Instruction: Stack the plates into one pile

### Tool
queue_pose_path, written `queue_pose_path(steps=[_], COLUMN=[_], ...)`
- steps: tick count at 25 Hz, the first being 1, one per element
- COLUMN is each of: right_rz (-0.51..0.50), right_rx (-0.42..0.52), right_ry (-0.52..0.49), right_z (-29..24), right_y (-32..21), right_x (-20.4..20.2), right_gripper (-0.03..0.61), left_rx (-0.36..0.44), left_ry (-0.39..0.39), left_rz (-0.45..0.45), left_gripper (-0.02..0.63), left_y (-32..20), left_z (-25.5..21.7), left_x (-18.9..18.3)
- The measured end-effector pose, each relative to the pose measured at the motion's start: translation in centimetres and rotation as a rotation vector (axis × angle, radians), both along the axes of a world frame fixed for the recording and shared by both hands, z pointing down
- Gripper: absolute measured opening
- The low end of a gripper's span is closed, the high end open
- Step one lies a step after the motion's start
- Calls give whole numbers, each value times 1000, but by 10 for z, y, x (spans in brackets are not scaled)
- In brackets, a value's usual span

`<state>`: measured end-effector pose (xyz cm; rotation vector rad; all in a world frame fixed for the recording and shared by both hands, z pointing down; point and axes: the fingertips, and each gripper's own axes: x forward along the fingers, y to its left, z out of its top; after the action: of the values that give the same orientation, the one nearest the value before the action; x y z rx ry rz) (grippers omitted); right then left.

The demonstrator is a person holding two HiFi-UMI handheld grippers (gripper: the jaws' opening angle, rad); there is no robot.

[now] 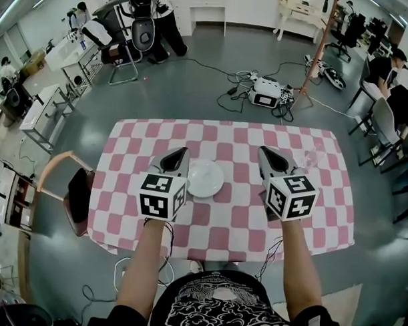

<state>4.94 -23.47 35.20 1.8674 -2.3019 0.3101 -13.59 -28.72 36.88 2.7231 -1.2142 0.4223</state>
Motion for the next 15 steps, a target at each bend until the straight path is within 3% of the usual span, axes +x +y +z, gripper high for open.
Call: queue_pose_path(steps=[15], right_rz=[69], right_rx=[41], right_ry=[29], right_z=[-8], right_y=[18], right_x=[-6], right_gripper=[5], left_rx=[25], left_ry=[-9], left_rz=[37], left_gripper=[7], left_y=[6], left_z=[3], left_x=[-15])
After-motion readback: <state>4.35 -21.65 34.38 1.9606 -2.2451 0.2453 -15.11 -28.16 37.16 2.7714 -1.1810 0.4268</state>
